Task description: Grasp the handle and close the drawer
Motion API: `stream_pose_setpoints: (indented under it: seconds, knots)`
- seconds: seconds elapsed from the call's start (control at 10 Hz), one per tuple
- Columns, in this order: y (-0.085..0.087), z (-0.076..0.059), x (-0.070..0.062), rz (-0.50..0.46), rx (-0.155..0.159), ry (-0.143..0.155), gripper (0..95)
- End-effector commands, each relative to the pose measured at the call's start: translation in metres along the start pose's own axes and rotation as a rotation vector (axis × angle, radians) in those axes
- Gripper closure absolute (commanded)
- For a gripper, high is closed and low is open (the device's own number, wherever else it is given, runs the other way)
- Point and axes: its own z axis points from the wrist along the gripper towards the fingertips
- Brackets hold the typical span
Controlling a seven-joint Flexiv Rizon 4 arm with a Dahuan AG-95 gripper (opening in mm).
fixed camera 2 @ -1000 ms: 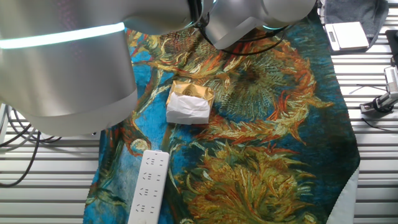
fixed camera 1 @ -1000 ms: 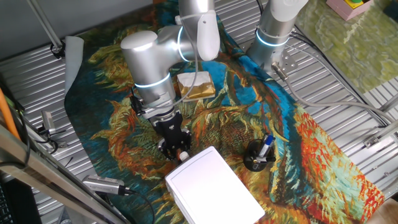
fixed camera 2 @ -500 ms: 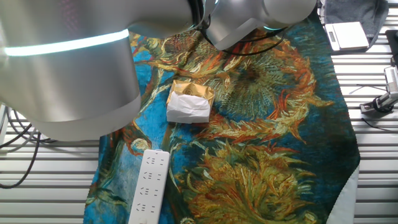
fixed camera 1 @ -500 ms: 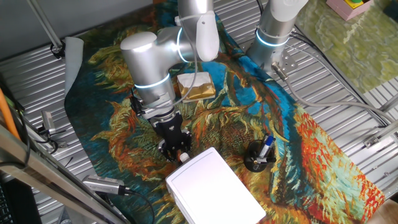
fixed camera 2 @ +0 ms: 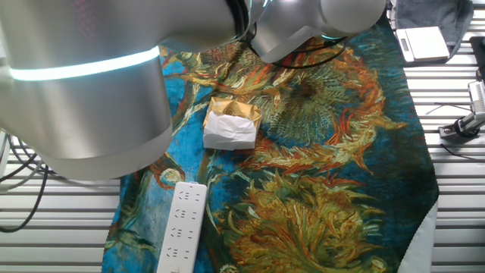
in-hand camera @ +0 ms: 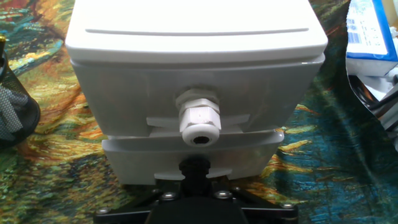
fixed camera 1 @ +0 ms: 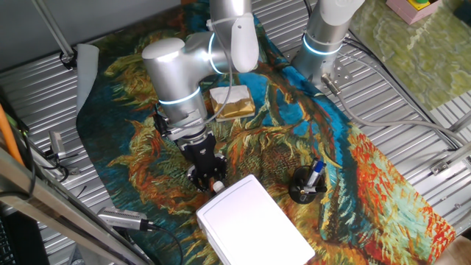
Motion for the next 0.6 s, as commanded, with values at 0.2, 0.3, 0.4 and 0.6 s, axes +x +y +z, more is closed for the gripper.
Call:
stream_pose_setpoints:
  seconds: [0.2, 0.3, 0.4, 0.6]
  knots:
    - [-0.0005, 0.0085, -0.0026, 0.001, 0.0, 0.006, 95.0]
    - [-0.0009, 0.0113, -0.003, 0.003, 0.001, 0.004, 95.0]
    - [-0.001, 0.0138, -0.0035, 0.004, 0.001, 0.0, 95.0]
    - [-0.0007, 0.0139, -0.0043, 0.011, 0.002, 0.0, 95.0]
